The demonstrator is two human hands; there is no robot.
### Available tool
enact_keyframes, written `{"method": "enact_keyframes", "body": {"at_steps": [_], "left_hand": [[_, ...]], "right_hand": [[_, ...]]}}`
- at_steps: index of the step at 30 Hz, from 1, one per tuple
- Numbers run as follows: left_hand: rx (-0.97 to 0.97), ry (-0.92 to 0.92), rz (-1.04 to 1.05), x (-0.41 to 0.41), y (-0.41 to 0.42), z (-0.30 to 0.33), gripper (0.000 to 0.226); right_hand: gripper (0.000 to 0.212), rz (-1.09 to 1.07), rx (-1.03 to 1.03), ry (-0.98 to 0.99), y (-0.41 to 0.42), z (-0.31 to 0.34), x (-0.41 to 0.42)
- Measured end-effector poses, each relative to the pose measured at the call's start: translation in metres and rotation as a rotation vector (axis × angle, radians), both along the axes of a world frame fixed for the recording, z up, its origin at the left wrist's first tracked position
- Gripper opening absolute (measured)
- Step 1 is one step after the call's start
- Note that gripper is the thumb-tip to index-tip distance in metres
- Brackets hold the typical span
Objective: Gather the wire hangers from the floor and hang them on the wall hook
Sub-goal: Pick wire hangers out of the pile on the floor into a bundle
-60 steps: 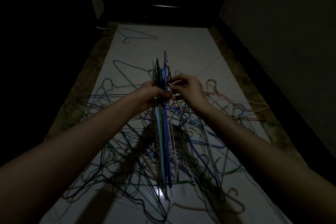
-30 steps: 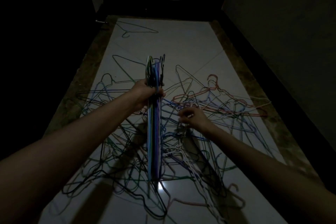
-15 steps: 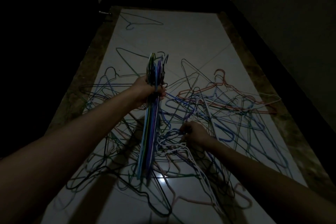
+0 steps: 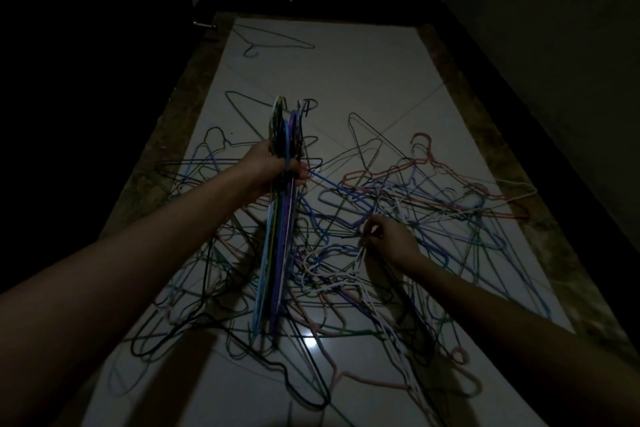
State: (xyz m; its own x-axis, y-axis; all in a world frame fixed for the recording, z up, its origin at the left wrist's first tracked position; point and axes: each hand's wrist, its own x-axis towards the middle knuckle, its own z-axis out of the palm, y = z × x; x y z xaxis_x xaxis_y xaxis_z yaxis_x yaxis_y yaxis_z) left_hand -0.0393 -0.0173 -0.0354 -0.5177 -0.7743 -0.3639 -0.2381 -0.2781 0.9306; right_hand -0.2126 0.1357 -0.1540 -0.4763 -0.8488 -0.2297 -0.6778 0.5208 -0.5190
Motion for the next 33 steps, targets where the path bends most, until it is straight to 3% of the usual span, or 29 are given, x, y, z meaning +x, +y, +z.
{"method": "enact_keyframes", "body": {"at_steps": [4,8,19,33], "left_hand": [[-0.002,0.000,-0.005,0.001,-0.001,0.000,0.030],[-0.028,0.003,-0.021,0.001,0.001,0.005,0.027],[-0.026,0.035,0.016,-0.003,0.008,0.022,0.024],[-0.104,0.031,0.000,0.006,0.010,0.043,0.024]], "right_hand": [[0.009,-0.098,-0.013,-0.085,0.003,-0.003,-0.006],[0.015,-0.046,-0.010,-0.072,0.004,0.001,-0.005],[0.019,-0.220,-0.533,-0.084,-0.023,0.075,-0.012],[0.015,-0.235,-0.697,0.003,-0.026,0.134,-0.026]]}}
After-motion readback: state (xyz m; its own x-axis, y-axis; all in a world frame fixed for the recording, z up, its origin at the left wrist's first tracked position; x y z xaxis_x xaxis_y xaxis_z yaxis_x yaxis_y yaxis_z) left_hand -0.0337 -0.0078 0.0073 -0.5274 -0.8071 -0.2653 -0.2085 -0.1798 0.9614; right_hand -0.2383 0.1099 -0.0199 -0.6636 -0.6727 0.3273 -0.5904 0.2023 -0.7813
